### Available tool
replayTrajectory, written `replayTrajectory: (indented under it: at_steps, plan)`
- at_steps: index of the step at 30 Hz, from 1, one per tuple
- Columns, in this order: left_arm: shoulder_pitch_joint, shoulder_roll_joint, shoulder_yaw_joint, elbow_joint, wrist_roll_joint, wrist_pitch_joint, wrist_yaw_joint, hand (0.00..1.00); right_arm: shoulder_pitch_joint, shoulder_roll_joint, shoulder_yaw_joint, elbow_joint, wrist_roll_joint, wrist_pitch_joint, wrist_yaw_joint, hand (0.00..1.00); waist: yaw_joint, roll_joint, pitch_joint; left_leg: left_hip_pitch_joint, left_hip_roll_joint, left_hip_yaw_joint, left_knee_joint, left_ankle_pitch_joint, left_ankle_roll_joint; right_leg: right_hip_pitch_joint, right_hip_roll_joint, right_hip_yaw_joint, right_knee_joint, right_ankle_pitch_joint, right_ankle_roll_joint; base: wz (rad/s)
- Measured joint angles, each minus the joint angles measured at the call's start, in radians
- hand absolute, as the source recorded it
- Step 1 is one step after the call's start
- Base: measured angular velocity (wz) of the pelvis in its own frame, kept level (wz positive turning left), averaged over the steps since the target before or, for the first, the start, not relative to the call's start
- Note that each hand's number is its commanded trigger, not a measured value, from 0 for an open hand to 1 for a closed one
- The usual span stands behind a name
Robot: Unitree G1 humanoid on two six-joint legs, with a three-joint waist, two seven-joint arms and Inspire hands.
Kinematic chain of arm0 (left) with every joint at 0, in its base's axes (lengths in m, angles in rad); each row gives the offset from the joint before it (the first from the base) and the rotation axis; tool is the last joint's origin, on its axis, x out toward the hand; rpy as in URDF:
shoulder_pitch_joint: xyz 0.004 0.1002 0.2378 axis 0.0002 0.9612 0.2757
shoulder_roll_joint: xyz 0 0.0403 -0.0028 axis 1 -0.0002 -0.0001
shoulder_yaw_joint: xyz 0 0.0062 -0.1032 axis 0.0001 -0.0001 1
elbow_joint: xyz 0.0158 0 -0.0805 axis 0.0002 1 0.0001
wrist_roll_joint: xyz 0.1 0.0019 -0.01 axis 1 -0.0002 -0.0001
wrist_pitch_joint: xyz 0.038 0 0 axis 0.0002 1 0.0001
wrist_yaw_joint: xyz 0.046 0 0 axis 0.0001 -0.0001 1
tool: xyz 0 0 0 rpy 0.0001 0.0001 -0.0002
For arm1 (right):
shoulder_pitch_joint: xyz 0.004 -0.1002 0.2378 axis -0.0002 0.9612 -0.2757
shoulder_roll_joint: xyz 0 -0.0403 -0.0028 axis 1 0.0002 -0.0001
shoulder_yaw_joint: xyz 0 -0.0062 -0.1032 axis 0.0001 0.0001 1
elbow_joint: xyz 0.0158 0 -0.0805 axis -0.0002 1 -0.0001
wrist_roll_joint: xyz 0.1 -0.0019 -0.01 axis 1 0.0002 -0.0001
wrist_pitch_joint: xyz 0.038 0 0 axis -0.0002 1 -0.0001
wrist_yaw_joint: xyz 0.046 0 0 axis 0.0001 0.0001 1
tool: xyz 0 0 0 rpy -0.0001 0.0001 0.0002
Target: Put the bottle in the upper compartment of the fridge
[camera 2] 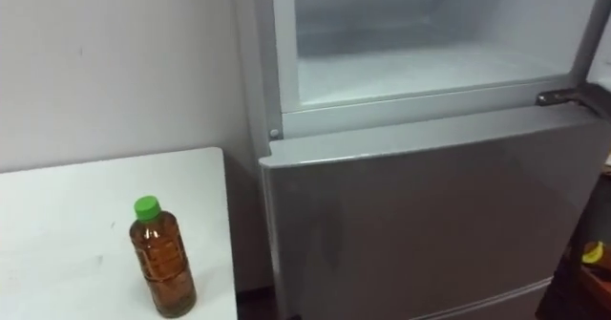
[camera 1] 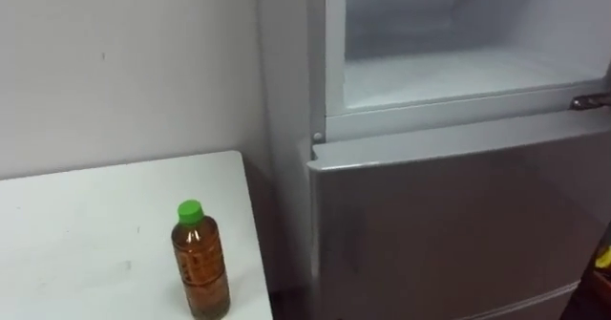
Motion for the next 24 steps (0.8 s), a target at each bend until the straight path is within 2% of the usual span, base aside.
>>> replayTrajectory:
  at_steps: [3,9,12,16,18,21,24]
  plan:
    - [0.027,-0.001,0.024,0.034,0.002,-0.005,0.02,0.0,0.015,0.0,0.0,-0.024,0.0,0.0,-0.003,0.0,0.016,-0.003,0.0011,0.004,0.0,-0.011,0.001,0.0,0.0,0.01,0.0,-0.006,0.0,0.0,0.0,0.13]
    - [0.035,-0.006,0.024,0.195,0.058,-0.013,0.052,0.0,0.037,0.004,0.006,-0.033,0.0,0.0,-0.005,0.0,0.047,-0.004,0.0027,-0.006,-0.002,-0.03,0.008,0.0,-0.001,0.01,-0.003,-0.04,-0.002,-0.001,-0.002,0.08]
    - [0.046,-0.02,0.023,0.313,0.126,-0.041,0.081,0.0,0.045,0.003,0.031,-0.034,-0.005,0.0,-0.009,0.0,0.049,0.001,-0.0005,-0.003,-0.006,-0.038,0.008,0.002,-0.002,0.014,-0.006,-0.054,-0.003,-0.004,-0.002,0.1]
    - [0.054,-0.039,0.035,0.508,0.207,-0.071,0.126,0.0,0.051,0.003,0.04,-0.034,-0.011,0.0,-0.005,0.0,0.049,0.001,0.0,0.004,-0.007,-0.046,0.007,0.003,-0.003,0.021,-0.006,-0.054,-0.002,-0.008,-0.002,0.04]
    - [0.064,-0.053,0.061,0.572,0.211,-0.079,0.138,0.0,0.052,0.003,0.039,-0.034,-0.016,-0.001,-0.004,0.0,0.05,0.001,0.0005,0.003,-0.009,-0.05,0.006,0.003,-0.003,0.022,-0.007,-0.055,-0.002,-0.011,-0.001,0.09]
    - [0.065,-0.065,0.08,0.696,0.209,-0.109,0.175,0.0,0.053,0.004,0.04,-0.028,-0.015,-0.001,-0.007,0.0,0.051,0.0,0.0004,0.004,-0.013,-0.057,0.002,0.003,-0.003,0.022,-0.008,-0.056,-0.002,-0.018,0.002,0.06]
    - [0.089,-0.074,0.144,0.771,0.207,-0.123,0.218,0.0,0.063,0.006,0.04,-0.034,-0.004,-0.004,-0.009,0.0,0.056,-0.006,0.001,0.004,-0.014,-0.057,-0.003,0.003,-0.004,0.022,-0.008,-0.056,-0.001,-0.018,0.002,0.0]
